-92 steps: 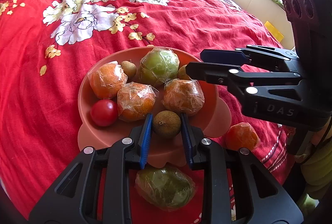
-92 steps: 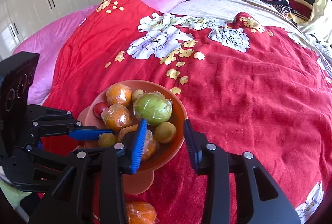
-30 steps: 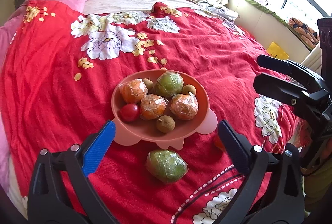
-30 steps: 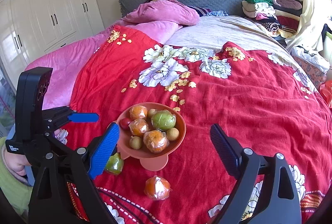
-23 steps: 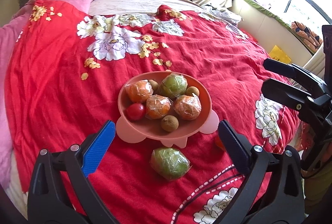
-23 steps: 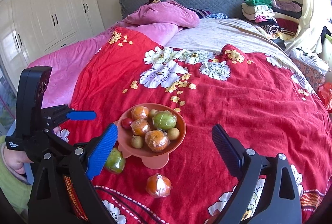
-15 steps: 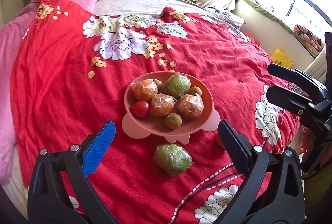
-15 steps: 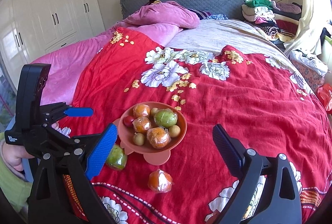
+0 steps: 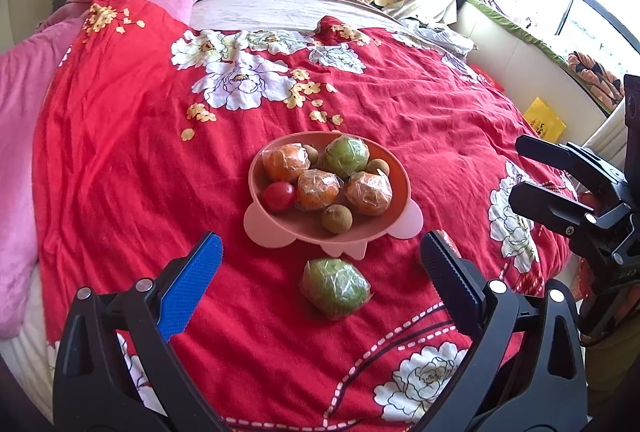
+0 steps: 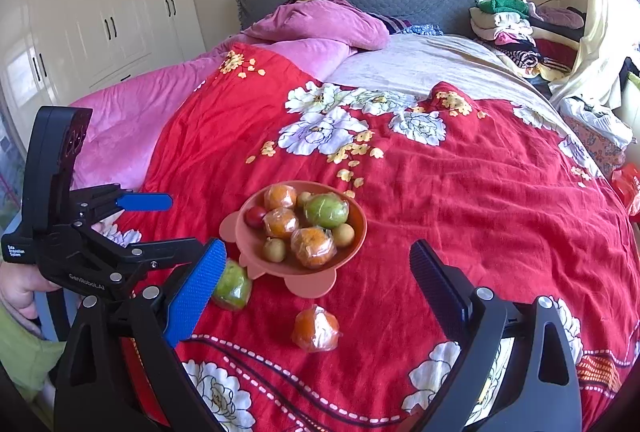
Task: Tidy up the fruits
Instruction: 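Pull both open tools back away from the bowl, then move the left tool to the wrapped green fruit while the right tool approaches the wrapped orange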
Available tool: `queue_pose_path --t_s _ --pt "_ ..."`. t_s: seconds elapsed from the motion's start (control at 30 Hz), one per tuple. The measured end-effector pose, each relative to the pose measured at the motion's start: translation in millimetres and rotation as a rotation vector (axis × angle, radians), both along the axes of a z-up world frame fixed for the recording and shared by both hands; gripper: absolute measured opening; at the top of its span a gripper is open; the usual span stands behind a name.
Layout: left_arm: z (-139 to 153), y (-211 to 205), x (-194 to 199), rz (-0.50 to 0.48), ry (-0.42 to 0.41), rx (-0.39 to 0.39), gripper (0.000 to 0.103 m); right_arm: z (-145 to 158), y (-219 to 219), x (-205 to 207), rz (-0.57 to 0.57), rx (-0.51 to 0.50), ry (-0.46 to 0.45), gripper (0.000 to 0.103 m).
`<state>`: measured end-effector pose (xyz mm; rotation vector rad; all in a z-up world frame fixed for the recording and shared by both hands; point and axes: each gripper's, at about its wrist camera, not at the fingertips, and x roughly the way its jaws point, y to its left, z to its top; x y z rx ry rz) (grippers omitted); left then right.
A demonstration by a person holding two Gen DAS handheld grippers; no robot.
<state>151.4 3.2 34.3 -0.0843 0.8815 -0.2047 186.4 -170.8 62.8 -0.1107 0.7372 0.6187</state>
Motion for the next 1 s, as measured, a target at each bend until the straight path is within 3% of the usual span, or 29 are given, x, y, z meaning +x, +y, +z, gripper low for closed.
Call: queue_pose_path --t_s 1.0 --pt "-22 -4 -30 0.001 0.05 0.011 0.093 -31 -9 -27 0.007 -0.077 0.045 0.093"
